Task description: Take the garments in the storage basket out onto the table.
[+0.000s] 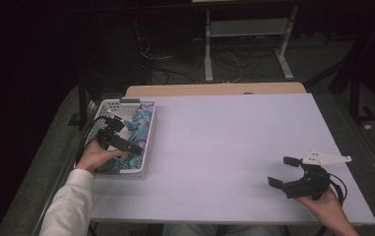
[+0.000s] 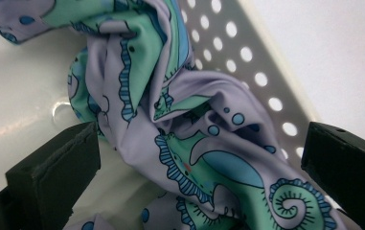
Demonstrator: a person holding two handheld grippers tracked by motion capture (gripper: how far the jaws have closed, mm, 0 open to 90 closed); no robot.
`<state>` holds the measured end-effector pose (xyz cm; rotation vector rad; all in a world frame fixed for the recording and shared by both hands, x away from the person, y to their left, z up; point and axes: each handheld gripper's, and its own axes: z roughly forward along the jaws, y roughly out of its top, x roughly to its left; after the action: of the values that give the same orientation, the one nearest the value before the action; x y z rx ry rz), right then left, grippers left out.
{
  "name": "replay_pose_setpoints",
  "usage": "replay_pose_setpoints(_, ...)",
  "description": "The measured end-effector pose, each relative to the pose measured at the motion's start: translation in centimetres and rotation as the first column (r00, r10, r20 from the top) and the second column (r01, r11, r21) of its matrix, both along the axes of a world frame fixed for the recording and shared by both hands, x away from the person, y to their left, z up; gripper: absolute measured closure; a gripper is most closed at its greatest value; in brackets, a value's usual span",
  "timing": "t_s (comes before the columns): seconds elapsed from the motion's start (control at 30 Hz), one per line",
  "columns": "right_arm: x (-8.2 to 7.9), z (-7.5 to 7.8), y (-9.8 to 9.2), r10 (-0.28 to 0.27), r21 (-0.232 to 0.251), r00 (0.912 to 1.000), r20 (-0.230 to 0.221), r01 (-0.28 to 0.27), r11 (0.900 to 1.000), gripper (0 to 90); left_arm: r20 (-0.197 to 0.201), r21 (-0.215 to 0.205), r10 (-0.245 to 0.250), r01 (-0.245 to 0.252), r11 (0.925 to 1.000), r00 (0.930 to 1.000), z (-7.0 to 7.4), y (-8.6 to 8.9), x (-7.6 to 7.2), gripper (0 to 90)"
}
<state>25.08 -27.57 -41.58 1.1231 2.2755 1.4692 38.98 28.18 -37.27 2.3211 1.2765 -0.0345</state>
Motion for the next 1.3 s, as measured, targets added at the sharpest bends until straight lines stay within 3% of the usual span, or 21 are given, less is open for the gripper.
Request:
replay_pose_setpoints(0.5,0.0,0.0,0.1,0.001,-0.005,1.0,-0.003,-0.001,1.0,0.0,-0.089,0.071,0.001,0.006,0.9974,0.996,-1.6,-0.6,0.5,0.8)
replay_pose_setpoints(0.7,0.0,0.0,0.0,0.0,-0.005,1.0,-0.002,0.0,1.0,0.0,-0.148,0.099,-0.024,0.039,0.9943,0.9886,-2.1,-1.1,0.9,14.1)
replay_pose_setpoints(0.83,0.0,0.0,0.1,0.0,-0.007,1.0,-0.002,0.0,1.0,0.0,-0.181,0.118,-0.027,0.048,0.9918,0.9831,-2.5,-1.3,1.3,16.1)
replay_pose_setpoints(1.3,0.0,0.0,0.1,-0.002,-0.008,1.0,-0.001,0.002,1.0,0.0,-0.226,0.126,-0.019,0.048,0.9908,0.974,-3.1,-1.5,1.9,38.1)
